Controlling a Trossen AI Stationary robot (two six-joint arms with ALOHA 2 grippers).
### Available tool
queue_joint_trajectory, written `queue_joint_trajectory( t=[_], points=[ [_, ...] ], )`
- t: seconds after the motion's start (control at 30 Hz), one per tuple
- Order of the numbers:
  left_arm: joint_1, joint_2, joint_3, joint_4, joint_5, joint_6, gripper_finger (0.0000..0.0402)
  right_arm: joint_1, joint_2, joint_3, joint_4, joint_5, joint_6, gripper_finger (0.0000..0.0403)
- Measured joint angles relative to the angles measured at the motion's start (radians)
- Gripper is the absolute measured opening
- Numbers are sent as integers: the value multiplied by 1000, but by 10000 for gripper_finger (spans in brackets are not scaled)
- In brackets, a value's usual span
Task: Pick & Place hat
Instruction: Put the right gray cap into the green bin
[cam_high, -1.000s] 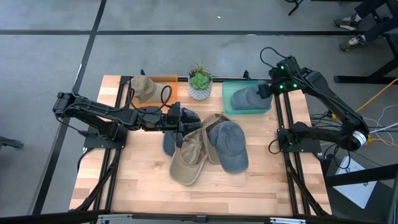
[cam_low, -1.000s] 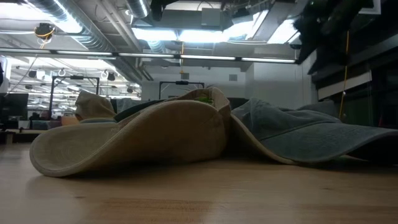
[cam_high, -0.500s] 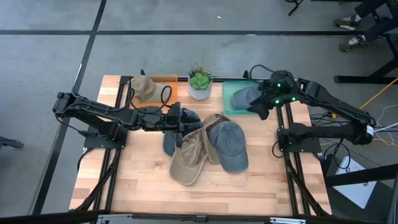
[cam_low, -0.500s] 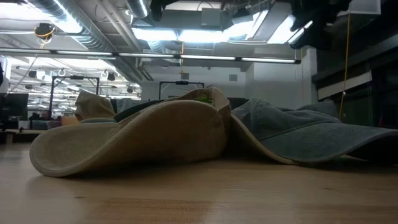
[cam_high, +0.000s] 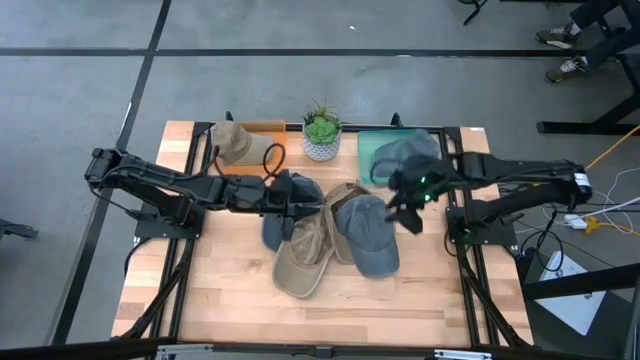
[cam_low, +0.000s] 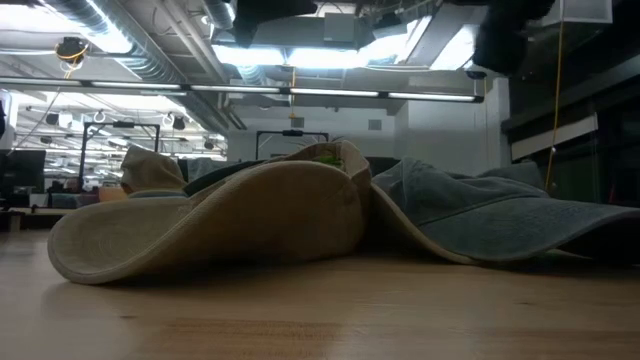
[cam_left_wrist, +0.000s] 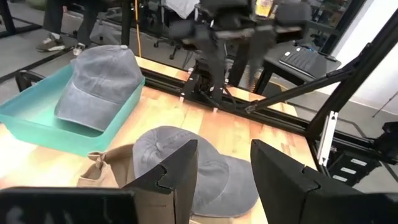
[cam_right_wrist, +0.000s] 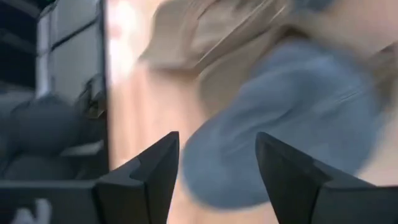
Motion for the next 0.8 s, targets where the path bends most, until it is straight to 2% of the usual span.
queue_joint_trajectory(
  t=[0.07, 0.23, 0.47, 0.63, 0.8],
  points=[
    [-6, 0, 0, 0, 0, 0, 143, 60, 18, 0, -17, -30, 42, 196],
    [-19, 0, 0, 0, 0, 0, 143, 208, 42, 0, -19, -9, 144, 179],
    [-31, 0, 0, -1, 0, -1, 143, 389, 46, 0, -13, 102, 370, 169],
    [-32, 0, 0, -5, 0, -11, 143, 514, 45, -29, 22, 220, 607, 169],
    [-32, 0, 0, -53, 0, -17, 143, 621, 47, -150, 184, 342, 996, 169]
  ],
)
